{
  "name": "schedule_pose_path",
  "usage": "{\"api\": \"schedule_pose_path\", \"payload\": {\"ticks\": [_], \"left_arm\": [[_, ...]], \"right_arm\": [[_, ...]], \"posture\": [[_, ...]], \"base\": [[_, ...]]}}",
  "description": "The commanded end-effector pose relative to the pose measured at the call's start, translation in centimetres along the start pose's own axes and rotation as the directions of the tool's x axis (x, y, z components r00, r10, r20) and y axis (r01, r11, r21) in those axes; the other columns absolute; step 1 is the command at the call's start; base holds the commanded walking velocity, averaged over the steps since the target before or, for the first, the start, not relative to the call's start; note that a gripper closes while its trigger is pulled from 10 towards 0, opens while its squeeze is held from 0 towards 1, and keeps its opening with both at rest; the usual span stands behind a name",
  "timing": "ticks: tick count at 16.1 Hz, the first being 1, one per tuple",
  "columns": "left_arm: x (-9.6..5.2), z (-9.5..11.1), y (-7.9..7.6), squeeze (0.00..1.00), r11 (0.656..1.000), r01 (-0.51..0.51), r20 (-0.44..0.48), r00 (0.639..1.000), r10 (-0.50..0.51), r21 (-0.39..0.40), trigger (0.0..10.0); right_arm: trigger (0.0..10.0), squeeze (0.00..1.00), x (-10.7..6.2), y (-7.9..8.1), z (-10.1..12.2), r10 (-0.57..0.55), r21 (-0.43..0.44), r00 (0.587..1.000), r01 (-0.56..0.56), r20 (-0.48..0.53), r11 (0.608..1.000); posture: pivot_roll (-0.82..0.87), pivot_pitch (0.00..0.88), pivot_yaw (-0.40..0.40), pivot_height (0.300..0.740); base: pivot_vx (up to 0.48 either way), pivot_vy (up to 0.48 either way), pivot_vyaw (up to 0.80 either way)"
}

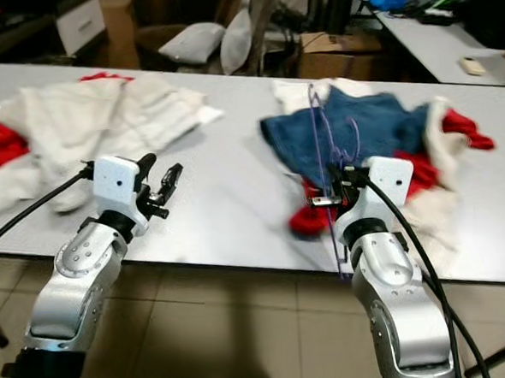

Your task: Hang hanger

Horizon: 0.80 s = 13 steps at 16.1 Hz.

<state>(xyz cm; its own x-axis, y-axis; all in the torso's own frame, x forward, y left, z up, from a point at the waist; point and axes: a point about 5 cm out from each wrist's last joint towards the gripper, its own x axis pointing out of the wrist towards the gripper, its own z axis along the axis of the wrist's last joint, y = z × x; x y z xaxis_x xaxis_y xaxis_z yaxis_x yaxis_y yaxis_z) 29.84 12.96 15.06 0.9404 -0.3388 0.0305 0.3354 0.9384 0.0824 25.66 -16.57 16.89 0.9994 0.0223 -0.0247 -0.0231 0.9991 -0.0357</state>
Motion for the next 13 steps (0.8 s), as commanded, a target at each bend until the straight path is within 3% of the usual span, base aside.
{"api": "schedule_pose_path", "payload": {"ticks": [1,4,7,10,13], "left_arm": [[0.8,0.5,-0.9,0.14,0.999,0.043,0.018,0.999,-0.043,-0.032,10.0],[1.1,0.5,-0.8,0.14,0.999,0.040,0.003,0.999,-0.040,-0.020,10.0],[0.5,-0.1,0.1,0.14,1.000,0.000,-0.020,1.000,0.000,-0.007,10.0],[0.0,-0.7,1.2,0.07,0.999,-0.041,-0.051,0.998,0.041,-0.001,10.0],[-0.2,-0.7,1.6,0.00,0.998,-0.056,-0.054,0.997,0.057,0.022,10.0]], "right_arm": [[10.0,0.00,-0.2,-1.0,0.2,-0.032,-0.003,0.999,0.032,-0.004,0.999],[10.0,0.00,0.0,-1.6,0.2,-0.054,-0.047,0.999,0.054,-0.004,0.997],[10.0,0.00,0.6,-2.2,0.3,-0.109,-0.211,0.994,0.101,-0.028,0.972],[10.0,0.00,1.3,-1.9,0.7,-0.083,-0.282,0.997,0.078,-0.004,0.956],[10.0,0.00,1.5,-1.8,0.7,-0.079,-0.269,0.997,0.073,-0.008,0.960]], "posture": [[-0.09,0.000,0.005,0.740],[-0.07,0.000,0.003,0.740],[-0.07,0.000,-0.021,0.740],[-0.06,0.000,-0.034,0.740],[-0.05,0.000,-0.029,0.740]], "base": [[0.000,0.480,-0.80],[0.000,0.480,-0.80],[0.000,0.320,-0.80],[0.000,0.000,0.00],[0.000,0.000,0.00]]}}
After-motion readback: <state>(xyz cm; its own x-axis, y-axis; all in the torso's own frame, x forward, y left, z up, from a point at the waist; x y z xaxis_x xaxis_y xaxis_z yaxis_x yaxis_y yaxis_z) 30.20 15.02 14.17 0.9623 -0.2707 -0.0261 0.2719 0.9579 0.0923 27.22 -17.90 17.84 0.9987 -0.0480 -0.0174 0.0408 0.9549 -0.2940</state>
